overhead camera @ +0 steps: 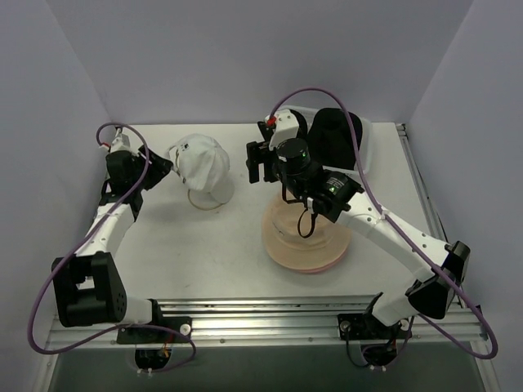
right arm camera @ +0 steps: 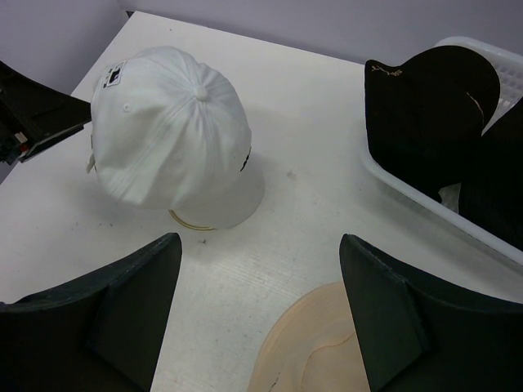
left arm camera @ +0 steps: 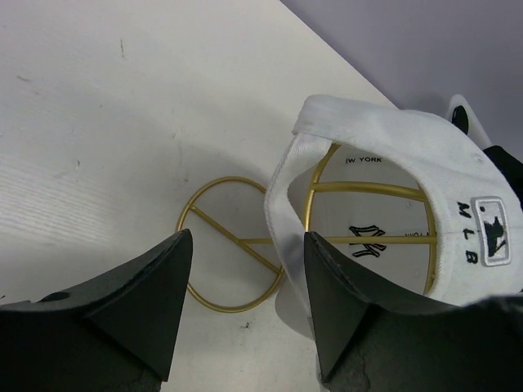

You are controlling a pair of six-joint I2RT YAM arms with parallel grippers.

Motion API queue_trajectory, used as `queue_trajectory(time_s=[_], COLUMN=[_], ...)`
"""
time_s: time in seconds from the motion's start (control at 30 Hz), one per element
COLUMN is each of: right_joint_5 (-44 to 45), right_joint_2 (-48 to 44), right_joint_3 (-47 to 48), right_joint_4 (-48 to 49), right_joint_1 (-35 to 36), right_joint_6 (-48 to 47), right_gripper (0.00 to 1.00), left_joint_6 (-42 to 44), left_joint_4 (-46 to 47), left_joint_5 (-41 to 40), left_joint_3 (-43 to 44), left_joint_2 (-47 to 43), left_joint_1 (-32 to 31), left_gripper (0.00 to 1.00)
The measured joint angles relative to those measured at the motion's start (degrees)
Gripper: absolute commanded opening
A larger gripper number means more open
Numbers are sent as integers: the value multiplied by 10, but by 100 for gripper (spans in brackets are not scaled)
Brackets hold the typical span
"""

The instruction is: Stack the hats

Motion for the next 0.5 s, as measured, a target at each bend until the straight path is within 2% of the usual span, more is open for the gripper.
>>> queue_trajectory(time_s=[0.33, 0.5], right_joint_5=[0, 10], right_joint_2=[11, 41], right_joint_3=[0, 12], right_joint_4=[2, 11], right_joint_1=[0, 0], right_joint_6=[-6, -19], right_gripper=[74, 74], left_joint_6=[-1, -2], left_joint_4=[71, 76], left_joint_5=[15, 10], left_joint_3=[-5, -5], left_joint_2=[29, 62], left_joint_1=[0, 3], left_gripper=[65, 65])
